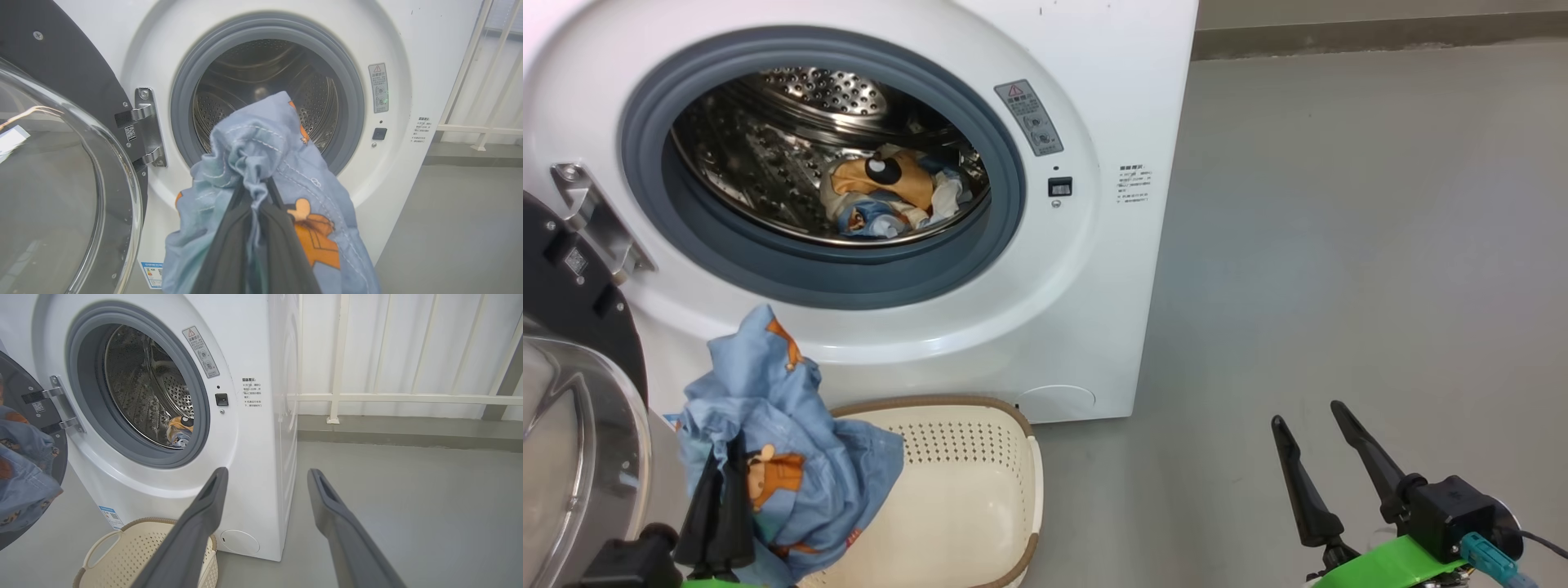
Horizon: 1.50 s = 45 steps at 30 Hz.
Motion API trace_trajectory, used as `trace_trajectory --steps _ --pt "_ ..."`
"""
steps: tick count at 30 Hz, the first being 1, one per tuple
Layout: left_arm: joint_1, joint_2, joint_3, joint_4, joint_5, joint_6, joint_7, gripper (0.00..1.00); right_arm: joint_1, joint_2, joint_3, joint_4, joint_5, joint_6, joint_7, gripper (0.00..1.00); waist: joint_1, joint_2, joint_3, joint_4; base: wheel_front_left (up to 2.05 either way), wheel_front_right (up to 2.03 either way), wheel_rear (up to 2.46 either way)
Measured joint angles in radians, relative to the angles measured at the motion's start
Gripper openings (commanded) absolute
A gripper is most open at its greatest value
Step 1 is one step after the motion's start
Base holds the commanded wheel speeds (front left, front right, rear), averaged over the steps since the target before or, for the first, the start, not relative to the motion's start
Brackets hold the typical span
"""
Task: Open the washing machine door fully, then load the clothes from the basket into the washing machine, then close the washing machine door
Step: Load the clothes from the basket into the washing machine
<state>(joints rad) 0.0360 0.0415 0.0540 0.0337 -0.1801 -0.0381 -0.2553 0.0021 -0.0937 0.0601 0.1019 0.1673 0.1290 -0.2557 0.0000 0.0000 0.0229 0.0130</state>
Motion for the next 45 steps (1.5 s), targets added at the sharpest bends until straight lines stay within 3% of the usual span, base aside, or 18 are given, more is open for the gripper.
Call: trace_trajectory --steps 26,45 --pt "0.019 0.000 -0.001 -0.025 -0.034 0.017 0.000 0.00 0.004 0.016 -0.013 -0.028 -0.007 0.000 0.016 1.00 0.0000 0.0000 0.054 0.004 0.00 0.00 0.00" --pt "-0.262 0.013 0.038 0.097 -0.044 -0.013 0.000 0.00 -0.081 0.025 0.024 -0.024 -0.007 0.000 0.010 1.00 0.0000 0.0000 0.242 -0.027 0.00 0.00 0.00"
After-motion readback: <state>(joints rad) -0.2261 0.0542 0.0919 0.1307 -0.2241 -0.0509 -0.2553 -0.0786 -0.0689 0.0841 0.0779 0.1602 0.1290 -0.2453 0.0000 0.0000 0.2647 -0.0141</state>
